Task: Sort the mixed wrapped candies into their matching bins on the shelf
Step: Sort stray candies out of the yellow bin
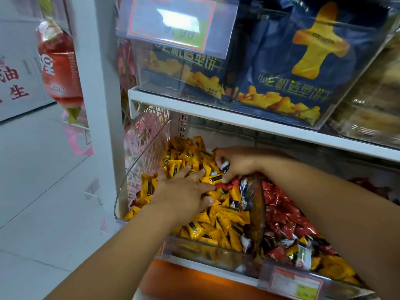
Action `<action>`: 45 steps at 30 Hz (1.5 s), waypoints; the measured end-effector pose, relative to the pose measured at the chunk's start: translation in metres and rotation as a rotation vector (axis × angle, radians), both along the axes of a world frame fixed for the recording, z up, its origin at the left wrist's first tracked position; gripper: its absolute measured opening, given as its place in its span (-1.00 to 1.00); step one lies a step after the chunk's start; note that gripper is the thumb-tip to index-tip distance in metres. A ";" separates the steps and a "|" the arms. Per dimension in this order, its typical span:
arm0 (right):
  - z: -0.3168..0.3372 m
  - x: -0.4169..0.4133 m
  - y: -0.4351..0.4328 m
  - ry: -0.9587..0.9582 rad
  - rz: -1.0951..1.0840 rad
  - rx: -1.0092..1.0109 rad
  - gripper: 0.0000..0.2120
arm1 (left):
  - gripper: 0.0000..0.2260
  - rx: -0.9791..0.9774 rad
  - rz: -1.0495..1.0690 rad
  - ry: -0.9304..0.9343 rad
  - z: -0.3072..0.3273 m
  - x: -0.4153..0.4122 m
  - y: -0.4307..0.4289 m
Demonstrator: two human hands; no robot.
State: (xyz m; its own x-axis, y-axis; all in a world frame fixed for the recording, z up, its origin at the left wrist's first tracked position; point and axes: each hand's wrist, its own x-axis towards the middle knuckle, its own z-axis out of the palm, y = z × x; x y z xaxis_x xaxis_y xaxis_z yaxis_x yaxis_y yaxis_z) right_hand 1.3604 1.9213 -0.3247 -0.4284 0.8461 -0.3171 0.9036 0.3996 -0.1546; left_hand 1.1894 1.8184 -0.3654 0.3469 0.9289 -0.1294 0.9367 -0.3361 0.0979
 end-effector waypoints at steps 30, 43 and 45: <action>-0.004 -0.011 -0.023 0.214 -0.026 0.030 -0.84 | -0.61 0.024 -0.080 0.033 0.003 -0.019 -0.011; -0.011 -0.014 -0.022 -0.041 0.020 -0.053 -0.59 | -0.63 0.042 -0.074 -0.063 -0.003 -0.028 -0.012; -0.013 -0.013 -0.023 -0.023 0.037 -0.034 -0.63 | -0.63 0.042 -0.066 -0.088 -0.004 -0.029 -0.011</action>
State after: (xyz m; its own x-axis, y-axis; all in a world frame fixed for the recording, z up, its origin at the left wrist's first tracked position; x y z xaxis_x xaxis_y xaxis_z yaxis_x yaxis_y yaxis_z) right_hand 1.3478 1.8984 -0.3373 -0.4519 0.8182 -0.3555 0.8915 0.4281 -0.1480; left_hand 1.1608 1.8071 -0.3695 0.4156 0.9078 -0.0574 0.9009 -0.4021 0.1632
